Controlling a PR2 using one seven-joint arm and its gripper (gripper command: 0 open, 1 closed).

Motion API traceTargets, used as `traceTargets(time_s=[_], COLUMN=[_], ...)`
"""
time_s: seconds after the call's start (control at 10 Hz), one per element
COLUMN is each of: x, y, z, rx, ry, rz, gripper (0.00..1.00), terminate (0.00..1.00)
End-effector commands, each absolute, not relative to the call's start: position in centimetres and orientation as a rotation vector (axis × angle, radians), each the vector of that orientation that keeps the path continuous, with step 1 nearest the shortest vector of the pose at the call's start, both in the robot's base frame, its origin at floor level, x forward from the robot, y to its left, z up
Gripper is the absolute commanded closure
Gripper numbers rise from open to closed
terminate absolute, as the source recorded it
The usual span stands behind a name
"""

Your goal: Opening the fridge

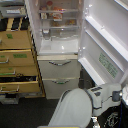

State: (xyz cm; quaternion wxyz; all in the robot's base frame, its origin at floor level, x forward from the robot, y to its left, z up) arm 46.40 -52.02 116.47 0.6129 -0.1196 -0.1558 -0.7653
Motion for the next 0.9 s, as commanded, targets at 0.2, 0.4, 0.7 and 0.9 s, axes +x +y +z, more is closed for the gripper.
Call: traceTargets(time_s=[0.2, 0.4, 0.7, 0.9], x=[51.6, 53.9, 55.2, 55.7], y=[11.7, 18.2, 28.4, 33.4], z=[92.1, 91.4, 91.3, 92.8], rx=[-0.248, -0.258, -0.243, -0.192], ry=[0.093, 0.069, -0.009, -0.131], rz=[-1.403, -1.286, -1.024, -0.746], gripper=[0.0, 0.0, 0.0, 0.0], terminate=[0.0, 0.0, 0.0, 1.0])
